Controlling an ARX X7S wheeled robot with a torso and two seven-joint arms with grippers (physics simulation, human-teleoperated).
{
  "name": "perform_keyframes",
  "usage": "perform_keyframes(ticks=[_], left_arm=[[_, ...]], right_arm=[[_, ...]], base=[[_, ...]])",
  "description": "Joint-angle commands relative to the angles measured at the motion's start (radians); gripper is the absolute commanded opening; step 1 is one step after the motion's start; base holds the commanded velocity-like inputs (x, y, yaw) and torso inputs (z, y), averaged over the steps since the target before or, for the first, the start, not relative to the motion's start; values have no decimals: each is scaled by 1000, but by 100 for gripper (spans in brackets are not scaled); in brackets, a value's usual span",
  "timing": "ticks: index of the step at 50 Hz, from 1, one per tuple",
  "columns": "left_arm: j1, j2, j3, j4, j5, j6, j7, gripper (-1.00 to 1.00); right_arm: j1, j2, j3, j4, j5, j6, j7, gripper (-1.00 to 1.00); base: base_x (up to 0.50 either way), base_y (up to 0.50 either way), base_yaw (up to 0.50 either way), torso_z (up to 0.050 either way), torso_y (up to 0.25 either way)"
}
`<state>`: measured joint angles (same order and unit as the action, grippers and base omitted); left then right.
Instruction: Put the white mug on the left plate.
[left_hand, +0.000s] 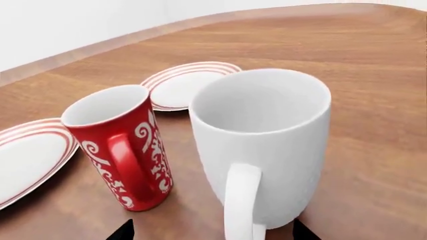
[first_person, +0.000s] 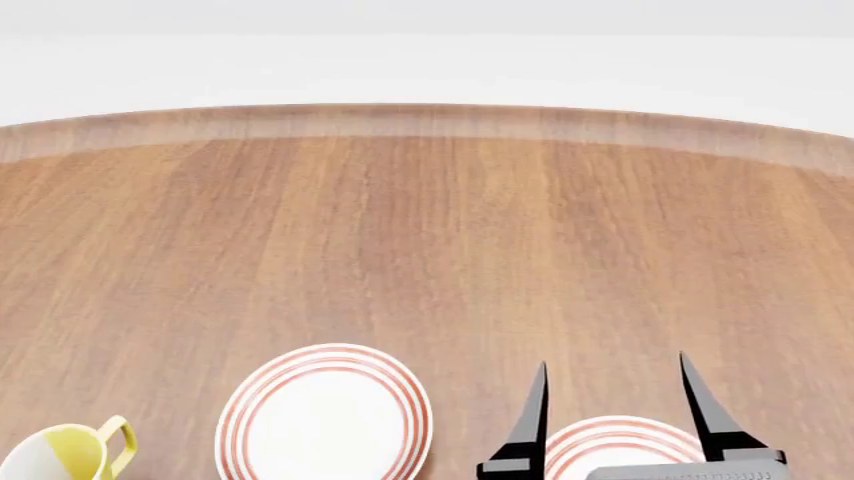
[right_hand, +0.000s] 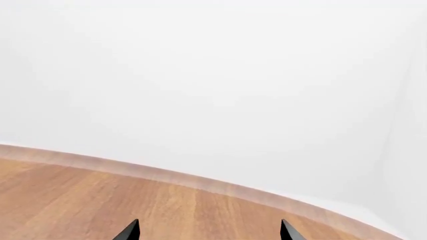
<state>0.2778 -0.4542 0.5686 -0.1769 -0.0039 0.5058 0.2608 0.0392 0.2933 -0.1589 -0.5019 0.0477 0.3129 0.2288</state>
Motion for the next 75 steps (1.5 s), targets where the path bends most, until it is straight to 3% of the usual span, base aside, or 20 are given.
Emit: perform_keyframes(ticks=[1, 32, 33, 52, 65, 69, 71, 72, 75], left_arm=[[-14, 10, 10, -5, -4, -4, 6, 100], [-41, 24, 28, -25, -9, -15, 10, 100], [-40, 23, 29, -28, -9, -10, 11, -100], [-11, -4, 20, 18, -34, -2, 1, -100], [138, -72, -38, 140, -21, 107, -99, -100], [158, -81, -51, 156, -13, 123, -120, -100], [133, -51, -52, 57, 14, 203, -136, -100], [163, -78, -69, 147, 7, 155, -147, -100], [157, -73, -74, 105, -8, 213, -151, -100]], right_arm=[[1, 4, 1, 4, 6, -5, 4, 100], [4, 11, -4, 20, 15, -23, 15, 100], [2, 12, -4, 20, 15, -23, 16, 100], [0, 18, -5, 7, 22, -17, 23, 100], [-3, 20, -7, 10, 25, -24, 30, 100], [-1, 21, -9, 17, 25, -28, 30, 100], [1, 21, -9, 14, 27, -24, 30, 100], [1, 22, -9, 13, 29, -24, 30, 100], [4, 23, -12, 16, 27, -22, 31, 100]], base=[[0, 0, 0, 0, 0], [0, 0, 0, 0, 0], [0, 0, 0, 0, 0], [0, 0, 0, 0, 0], [0, 0, 0, 0, 1], [0, 0, 0, 0, 0], [0, 0, 0, 0, 0], [0, 0, 0, 0, 0], [0, 0, 0, 0, 0]])
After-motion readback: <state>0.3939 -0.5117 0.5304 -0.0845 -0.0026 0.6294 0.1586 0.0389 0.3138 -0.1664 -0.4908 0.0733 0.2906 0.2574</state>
